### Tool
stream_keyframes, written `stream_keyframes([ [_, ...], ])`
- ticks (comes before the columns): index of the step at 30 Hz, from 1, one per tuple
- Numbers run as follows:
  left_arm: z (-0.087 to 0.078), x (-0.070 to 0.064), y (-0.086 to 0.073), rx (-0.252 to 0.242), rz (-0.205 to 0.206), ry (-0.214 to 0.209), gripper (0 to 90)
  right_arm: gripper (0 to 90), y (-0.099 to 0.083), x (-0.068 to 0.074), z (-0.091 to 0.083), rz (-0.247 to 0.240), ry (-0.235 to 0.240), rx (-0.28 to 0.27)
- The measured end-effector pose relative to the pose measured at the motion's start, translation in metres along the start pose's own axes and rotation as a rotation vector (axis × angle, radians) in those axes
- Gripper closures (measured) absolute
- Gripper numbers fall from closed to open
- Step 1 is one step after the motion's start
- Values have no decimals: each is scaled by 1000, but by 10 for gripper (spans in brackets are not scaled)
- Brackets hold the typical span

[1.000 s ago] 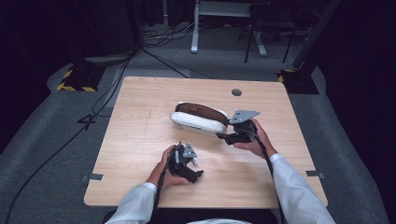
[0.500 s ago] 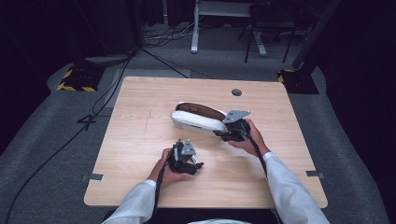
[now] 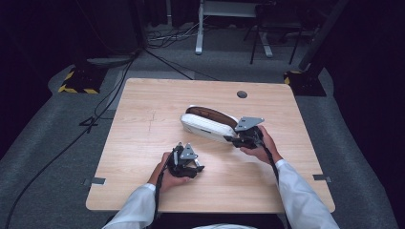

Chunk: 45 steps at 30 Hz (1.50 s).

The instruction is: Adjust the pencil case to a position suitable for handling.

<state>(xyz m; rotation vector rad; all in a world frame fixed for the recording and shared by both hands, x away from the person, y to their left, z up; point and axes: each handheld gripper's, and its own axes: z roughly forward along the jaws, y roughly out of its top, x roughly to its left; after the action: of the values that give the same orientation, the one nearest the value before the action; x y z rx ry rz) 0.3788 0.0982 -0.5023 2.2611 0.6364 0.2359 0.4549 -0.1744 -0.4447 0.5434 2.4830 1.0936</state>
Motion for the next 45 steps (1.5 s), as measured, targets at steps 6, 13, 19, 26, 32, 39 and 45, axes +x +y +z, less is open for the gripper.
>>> stream_keyframes([
  [6,-4,0,-5,-1,11,-8,478,675,-19,0,-23,18,17,-15],
  [13,-9,-2,-10,-3,11,-9,478,680,-41,4,-51,32,21,-32],
  [19,-17,-2,-17,-1,13,-6,479,679,-59,9,-72,53,19,-48],
  [26,-25,-1,-25,-1,6,5,477,646,-71,15,-83,71,4,-52],
  [32,-26,-2,-25,-1,-3,16,474,532,-76,18,-93,96,-13,-59],
  [39,-26,-2,-25,3,-18,31,454,426,-94,19,-126,121,-68,-78],
  [45,-26,-1,-26,10,-40,55,385,382,-139,14,-143,190,-135,-33],
])
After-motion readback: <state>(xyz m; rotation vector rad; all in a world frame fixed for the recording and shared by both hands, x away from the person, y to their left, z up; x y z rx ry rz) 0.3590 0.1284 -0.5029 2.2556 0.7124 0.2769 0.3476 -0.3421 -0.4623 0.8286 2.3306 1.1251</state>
